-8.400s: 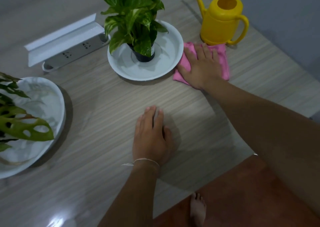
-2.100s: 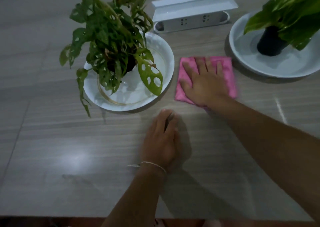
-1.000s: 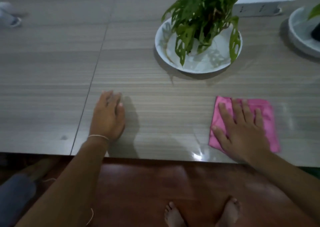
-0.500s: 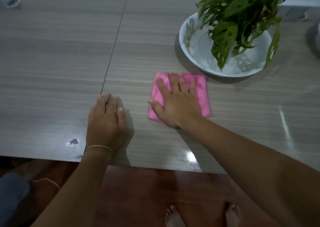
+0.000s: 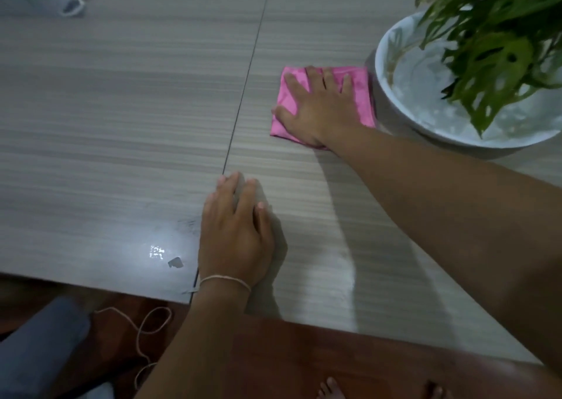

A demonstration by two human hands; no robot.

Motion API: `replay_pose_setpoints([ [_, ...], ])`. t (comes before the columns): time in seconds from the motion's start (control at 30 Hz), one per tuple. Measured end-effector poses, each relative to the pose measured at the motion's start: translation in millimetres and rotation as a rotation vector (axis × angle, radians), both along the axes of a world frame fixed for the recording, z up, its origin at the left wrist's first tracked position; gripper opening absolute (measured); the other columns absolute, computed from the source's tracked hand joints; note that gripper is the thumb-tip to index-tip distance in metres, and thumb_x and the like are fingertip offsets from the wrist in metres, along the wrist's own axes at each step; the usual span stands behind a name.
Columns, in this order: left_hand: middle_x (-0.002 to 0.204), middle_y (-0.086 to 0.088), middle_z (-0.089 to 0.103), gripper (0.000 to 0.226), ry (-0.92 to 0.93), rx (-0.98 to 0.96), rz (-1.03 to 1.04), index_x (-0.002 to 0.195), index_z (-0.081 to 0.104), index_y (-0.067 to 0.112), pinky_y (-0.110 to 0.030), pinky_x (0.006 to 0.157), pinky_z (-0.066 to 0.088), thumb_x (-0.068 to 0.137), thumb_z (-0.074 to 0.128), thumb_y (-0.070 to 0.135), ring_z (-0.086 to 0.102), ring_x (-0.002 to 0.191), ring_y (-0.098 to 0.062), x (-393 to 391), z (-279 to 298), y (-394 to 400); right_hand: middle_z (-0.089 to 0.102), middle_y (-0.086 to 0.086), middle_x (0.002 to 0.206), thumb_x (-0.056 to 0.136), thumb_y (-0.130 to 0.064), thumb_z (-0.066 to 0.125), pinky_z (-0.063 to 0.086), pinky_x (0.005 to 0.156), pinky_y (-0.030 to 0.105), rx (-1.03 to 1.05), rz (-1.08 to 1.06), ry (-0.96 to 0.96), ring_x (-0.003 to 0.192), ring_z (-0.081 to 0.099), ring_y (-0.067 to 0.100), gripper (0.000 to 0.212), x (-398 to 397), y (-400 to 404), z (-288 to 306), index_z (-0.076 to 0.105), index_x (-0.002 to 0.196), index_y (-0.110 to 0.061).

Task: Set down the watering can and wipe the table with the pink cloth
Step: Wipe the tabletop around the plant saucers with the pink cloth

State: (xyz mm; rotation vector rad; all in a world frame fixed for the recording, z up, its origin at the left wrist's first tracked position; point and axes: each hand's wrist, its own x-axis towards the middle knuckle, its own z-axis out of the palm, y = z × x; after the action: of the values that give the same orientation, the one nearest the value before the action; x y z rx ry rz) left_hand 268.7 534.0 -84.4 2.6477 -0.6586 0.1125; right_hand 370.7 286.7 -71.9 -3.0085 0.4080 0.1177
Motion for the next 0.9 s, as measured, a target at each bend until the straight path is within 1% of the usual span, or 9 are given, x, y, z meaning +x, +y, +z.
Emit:
replay_pose_setpoints([
  [0.13, 0.156, -0.013, 0.038, 0.045, -0.004, 0.013, -0.005, 0.143, 0.048, 0.015, -0.05, 0.12, 0.025, 0.103, 0.036, 0.03, 0.026, 0.149, -0.03, -0.4, -5.6, 1.4, 0.008, 0.015, 0.175, 0.092, -0.084, 0.013, 0.001, 0.124, 0.07, -0.014, -0.008, -0.004, 0.16, 0.01, 0.042, 0.088, 28.5, -7.0, 0.9, 0.007, 0.165, -0.036],
  [0.3, 0.156, -0.011, 0.037, 0.044, -0.026, 0.003, 0.012, 0.143, 0.046, 0.017, -0.048, 0.121, 0.024, 0.103, 0.036, 0.029, 0.025, 0.15, -0.029, -0.8, -7.5, 0.0, 0.009, 0.014, 0.175, 0.091, -0.085, 0.011, 0.004, 0.124, 0.071, -0.017, -0.013, -0.004, 0.159, 0.012, 0.043, 0.089, 58.0, -18.5, 0.1, 0.007, 0.165, -0.036],
  [0.37, 0.156, -0.011, 0.036, 0.047, -0.016, 0.005, 0.026, 0.144, 0.046, 0.019, -0.048, 0.121, 0.025, 0.101, 0.033, 0.031, 0.025, 0.15, -0.029, -1.2, -5.4, -1.4, 0.01, 0.015, 0.174, 0.091, -0.085, 0.01, 0.005, 0.123, 0.072, -0.022, -0.008, -0.016, 0.158, 0.013, 0.044, 0.089, 63.4, -19.5, 0.1, 0.007, 0.165, -0.035],
  [0.43, 0.155, -0.013, 0.037, 0.051, -0.019, 0.024, 0.031, 0.143, 0.047, 0.017, -0.049, 0.12, 0.026, 0.096, 0.035, 0.031, 0.027, 0.149, -0.031, 0.6, -4.2, -2.2, 0.011, 0.017, 0.174, 0.092, -0.085, 0.009, 0.006, 0.123, 0.072, -0.04, -0.003, -0.023, 0.157, 0.014, 0.046, 0.089, 66.9, -18.3, -0.8, 0.008, 0.164, -0.034],
  [0.53, 0.155, -0.016, 0.037, 0.057, -0.023, 0.055, 0.024, 0.144, 0.048, 0.015, -0.049, 0.121, 0.025, 0.09, 0.036, 0.03, 0.027, 0.149, -0.033, 1.0, -4.3, -1.4, 0.01, 0.019, 0.174, 0.092, -0.085, 0.006, 0.006, 0.122, 0.073, -0.047, 0.008, -0.002, 0.157, 0.014, 0.049, 0.09, 63.4, -15.1, -0.9, 0.006, 0.164, -0.033],
  [0.67, 0.155, -0.016, 0.037, 0.059, -0.01, 0.061, 0.008, 0.145, 0.047, 0.015, -0.051, 0.12, 0.025, 0.089, 0.035, 0.031, 0.026, 0.149, -0.033, 0.5, -3.4, -0.6, 0.009, 0.022, 0.173, 0.093, -0.084, 0.006, 0.005, 0.123, 0.073, -0.039, 0.039, -0.011, 0.157, 0.013, 0.049, 0.089, 52.8, 1.0, 1.0, 0.004, 0.165, -0.032],
  [0.77, 0.151, -0.018, 0.044, 0.06, -0.002, 0.037, 0.025, 0.14, 0.053, 0.014, -0.052, 0.117, 0.03, 0.085, 0.036, 0.03, 0.033, 0.146, -0.034, 3.4, -0.7, -0.9, 0.01, 0.023, 0.173, 0.095, -0.082, 0.007, 0.004, 0.123, 0.072, -0.025, 0.077, -0.018, 0.157, 0.013, 0.049, 0.087, 34.6, 20.0, 0.8, 0.005, 0.165, -0.031],
  [0.9, 0.143, -0.021, 0.051, 0.06, 0.005, -0.057, 0.058, 0.135, 0.058, 0.008, -0.051, 0.113, 0.037, 0.082, 0.036, 0.027, 0.044, 0.137, -0.038, 3.1, 4.3, -2.2, 0.009, 0.018, 0.174, 0.095, -0.08, 0.011, 0.001, 0.125, 0.068, 0.012, 0.076, -0.007, 0.16, 0.009, 0.043, 0.085, -6.8, 52.8, 1.6, 0.007, 0.166, -0.033],
])
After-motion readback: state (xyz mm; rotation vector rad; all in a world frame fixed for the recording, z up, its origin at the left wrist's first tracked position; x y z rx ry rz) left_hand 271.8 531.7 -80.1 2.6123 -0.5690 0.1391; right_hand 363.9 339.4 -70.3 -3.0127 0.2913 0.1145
